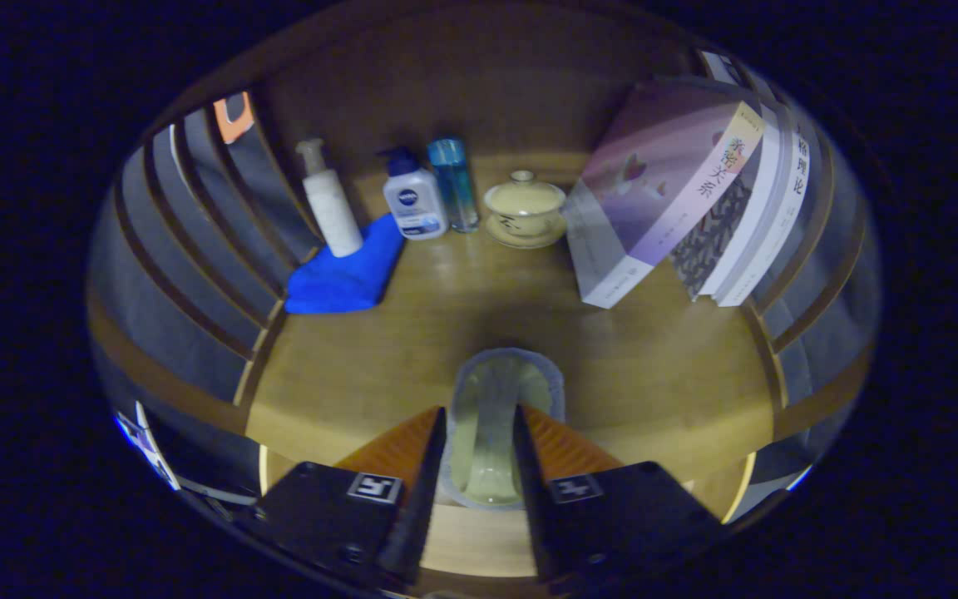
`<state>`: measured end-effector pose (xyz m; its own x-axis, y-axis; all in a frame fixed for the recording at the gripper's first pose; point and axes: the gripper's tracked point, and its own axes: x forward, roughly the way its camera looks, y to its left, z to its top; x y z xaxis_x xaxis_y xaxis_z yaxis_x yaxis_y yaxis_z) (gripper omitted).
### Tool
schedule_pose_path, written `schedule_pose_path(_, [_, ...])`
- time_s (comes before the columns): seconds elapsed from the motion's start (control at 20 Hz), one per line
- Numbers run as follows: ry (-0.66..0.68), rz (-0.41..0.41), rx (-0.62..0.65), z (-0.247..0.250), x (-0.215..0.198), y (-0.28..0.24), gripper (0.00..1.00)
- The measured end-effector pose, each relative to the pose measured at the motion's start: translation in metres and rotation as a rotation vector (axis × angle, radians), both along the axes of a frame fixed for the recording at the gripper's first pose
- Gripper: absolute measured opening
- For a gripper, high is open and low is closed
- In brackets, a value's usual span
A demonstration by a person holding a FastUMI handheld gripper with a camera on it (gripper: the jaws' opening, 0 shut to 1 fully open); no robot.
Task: Pull open the drawer, take out the items inside it, and place them on the countertop above the cabinet.
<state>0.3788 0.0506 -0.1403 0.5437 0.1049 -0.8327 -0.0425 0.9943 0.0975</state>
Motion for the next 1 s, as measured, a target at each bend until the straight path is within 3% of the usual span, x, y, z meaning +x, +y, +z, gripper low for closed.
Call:
schedule_pose_path(0.15, [-0.103,0.01,-0.04,0.003,-0.007,-0.005,0.75])
schedule_pose_path(0.3, [-0.225,-0.029,-0.008,0.015,-0.017,-0.005,0.75])
schedule_pose_path(0.45, [-0.396,-0.048,-0.056,0.042,-0.024,-0.015,0.75])
schedule_pose_path(0.55, [-0.5,-0.018,-0.059,0.063,-0.041,-0.01,0.75])
schedule_pose_path(0.65, [-0.585,0.018,-0.075,0.076,-0.066,-0.005,0.84])
schedule_pose_path(0.8, [-0.742,0.011,-0.1,0.095,-0.106,-0.003,0.98])
schedule_pose_path(1.0, [-0.838,0.019,-0.064,0.096,-0.167,0.004,1.0])
